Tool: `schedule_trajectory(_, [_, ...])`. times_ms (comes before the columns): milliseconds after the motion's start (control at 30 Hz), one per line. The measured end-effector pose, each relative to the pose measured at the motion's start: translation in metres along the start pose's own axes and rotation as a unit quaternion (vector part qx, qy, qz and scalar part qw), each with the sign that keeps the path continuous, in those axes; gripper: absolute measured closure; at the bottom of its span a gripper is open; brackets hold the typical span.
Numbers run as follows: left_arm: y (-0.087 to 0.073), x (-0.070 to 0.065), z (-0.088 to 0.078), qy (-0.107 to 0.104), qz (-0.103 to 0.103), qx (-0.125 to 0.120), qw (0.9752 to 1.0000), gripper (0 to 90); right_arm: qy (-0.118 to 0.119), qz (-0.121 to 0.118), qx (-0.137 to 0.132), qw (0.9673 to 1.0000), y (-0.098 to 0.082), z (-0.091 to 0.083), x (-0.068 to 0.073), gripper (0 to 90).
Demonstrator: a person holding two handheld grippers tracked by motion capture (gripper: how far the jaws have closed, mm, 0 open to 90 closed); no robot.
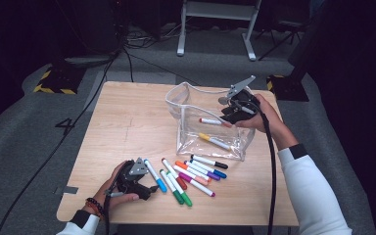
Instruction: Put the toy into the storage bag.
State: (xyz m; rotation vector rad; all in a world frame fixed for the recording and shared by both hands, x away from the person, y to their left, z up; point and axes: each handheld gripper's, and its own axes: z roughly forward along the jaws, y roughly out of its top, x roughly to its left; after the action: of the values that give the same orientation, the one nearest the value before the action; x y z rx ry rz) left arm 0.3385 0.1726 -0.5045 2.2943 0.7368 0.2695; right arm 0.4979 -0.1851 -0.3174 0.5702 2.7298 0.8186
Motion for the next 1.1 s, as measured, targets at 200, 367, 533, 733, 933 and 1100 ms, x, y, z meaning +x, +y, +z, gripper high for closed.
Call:
schedule_trajectory(200, [0.0, 0.0, 0.0, 0.0, 0.0, 0.0, 1.0, 10.1, -0.02, 0.017, -0.05, 0.9984, -0.007, -0.015, -0.003, 53.3])
schedule_trajectory(367, [0.0, 0.0, 0.0, 0.0, 0.0, 0.0, 1.0, 10.1, -0.045, 0.027, -0.102, 0.9934, -0.015, -0.041, 0.0, 47.1])
schedule_trajectory(533, [0.0, 0.0, 0.0, 0.0, 0.0, 0.0, 1.0, 10.1, -0.062, 0.023, -0.134, 0.9888, -0.028, -0.065, 0.015, 44.1])
schedule_trajectory(733, [0.0, 0.0, 0.0, 0.0, 0.0, 0.0, 1.0, 10.1, -0.074, 0.007, -0.169, 0.9828, -0.055, -0.087, 0.04, 44.1])
schedule_trajectory(933, [0.0, 0.0, 0.0, 0.001, 0.0, 0.0, 1.0, 10.1, -0.074, -0.006, -0.18, 0.9808, -0.082, -0.095, 0.066, 43.4])
schedule_trajectory(1100, [0.0, 0.0, 0.0, 0.001, 0.0, 0.0, 1.0, 10.2, -0.052, -0.011, -0.188, 0.9807, -0.108, -0.082, 0.09, 44.0])
